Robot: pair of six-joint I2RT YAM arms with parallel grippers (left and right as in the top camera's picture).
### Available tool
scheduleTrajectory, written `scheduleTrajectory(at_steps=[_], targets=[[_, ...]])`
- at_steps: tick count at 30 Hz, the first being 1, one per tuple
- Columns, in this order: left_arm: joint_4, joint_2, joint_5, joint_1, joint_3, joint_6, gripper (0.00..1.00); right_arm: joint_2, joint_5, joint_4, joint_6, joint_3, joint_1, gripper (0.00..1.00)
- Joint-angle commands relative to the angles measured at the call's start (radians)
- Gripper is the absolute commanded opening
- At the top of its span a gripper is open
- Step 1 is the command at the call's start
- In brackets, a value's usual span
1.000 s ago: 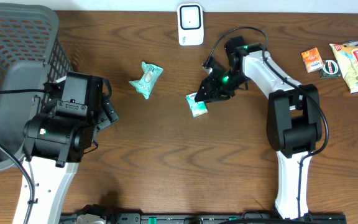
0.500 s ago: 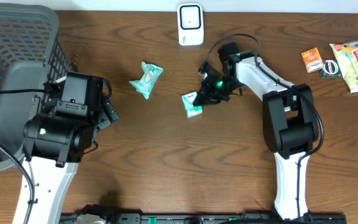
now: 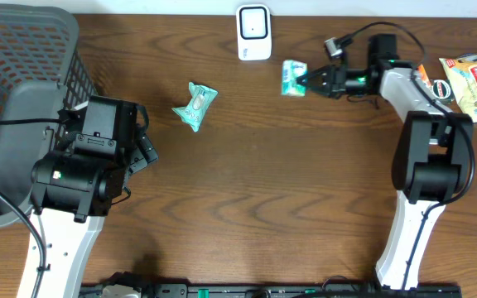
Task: Scan the item barcode
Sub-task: 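Lift the Kleenex pack up in front of the scanner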
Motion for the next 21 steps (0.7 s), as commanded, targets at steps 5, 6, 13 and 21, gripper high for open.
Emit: scheduleTrajectory(at_steps=[5,6,13,21], targets=[[-0.003,-0.001,-0.02,0.005,0.002,-0.004,1.0,0.003,-0.079,0.094,0.067,0.013,-0.032,0.01],[-0.003,-0.001,-0.02,0.005,0.002,-0.004,1.0,0.003,-0.079,0.094,0.067,0.013,-0.03,0.01],[-0.003,-0.001,-0.02,0.005,0.002,-0.004,1.0,0.003,-0.079,0.113,0.067,0.013,0.008,0.01],[-0.003,-0.001,-0.02,0.005,0.002,-0.004,1.0,0.003,0.346,0.114,0.153,0.016,0.098,0.01]])
